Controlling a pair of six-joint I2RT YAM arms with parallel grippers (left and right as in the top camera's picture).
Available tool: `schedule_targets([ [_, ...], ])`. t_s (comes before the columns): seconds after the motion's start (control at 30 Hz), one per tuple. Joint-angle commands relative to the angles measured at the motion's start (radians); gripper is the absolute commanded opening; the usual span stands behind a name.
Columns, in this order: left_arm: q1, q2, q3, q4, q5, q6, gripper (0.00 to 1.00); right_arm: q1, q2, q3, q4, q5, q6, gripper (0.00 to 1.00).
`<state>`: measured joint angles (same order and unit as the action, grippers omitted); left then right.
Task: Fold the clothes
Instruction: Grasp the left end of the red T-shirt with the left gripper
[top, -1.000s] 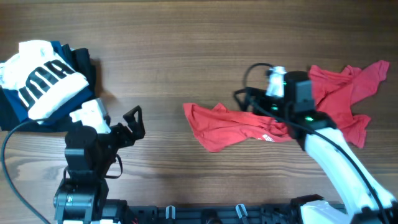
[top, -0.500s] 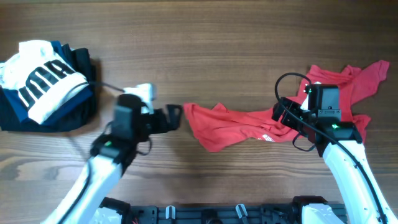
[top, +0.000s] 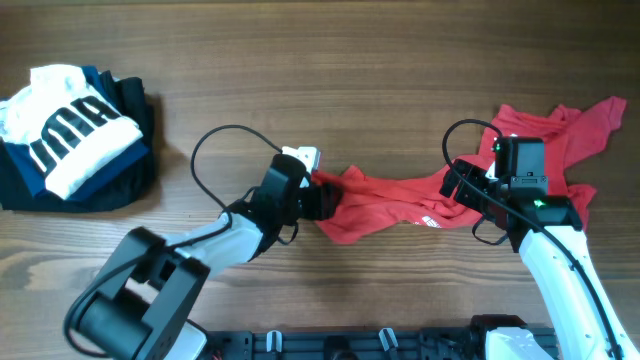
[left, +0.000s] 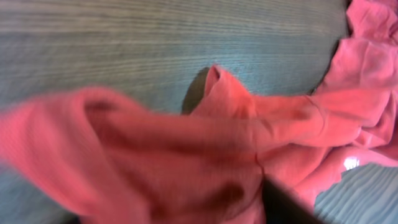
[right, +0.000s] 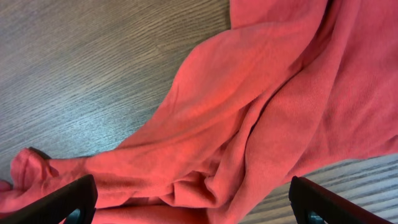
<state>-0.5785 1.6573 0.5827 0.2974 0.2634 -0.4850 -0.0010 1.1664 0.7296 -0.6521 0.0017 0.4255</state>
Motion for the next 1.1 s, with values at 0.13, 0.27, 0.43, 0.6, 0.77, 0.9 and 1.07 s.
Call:
schedule_targets([
  [0.13,0.019,-0.037,0.011,0.074,0.008,-0.001,0.04,-0.003,-0.013,0.006,-0.011,0.023,-0.006,0.99],
  [0.27,0.122,-0.198,0.011,0.013,-0.023,-0.002,0.04,-0.003,-0.012,0.006,-0.036,0.057,-0.003,1.00],
  [0.43,0.308,-0.399,0.011,-0.183,-0.077,-0.002,0.04,-0.003,-0.012,0.006,-0.099,0.186,0.075,1.00],
  [0.6,0.386,-0.487,0.011,-0.319,-0.078,0.010,0.04,-0.003,-0.009,0.003,-0.084,0.194,0.100,0.99],
  [0.77,0.387,-0.487,0.011,-0.382,-0.079,0.010,0.04,-0.005,0.030,0.003,-0.041,0.207,0.100,0.96],
  [0.9,0.387,-0.487,0.010,-0.393,-0.097,0.010,0.04,-0.035,0.118,0.003,-0.021,0.209,0.100,0.95],
  [1.07,0.387,-0.487,0.011,-0.401,-0.105,0.010,0.04,-0.088,0.244,0.003,-0.005,0.212,0.098,0.94],
])
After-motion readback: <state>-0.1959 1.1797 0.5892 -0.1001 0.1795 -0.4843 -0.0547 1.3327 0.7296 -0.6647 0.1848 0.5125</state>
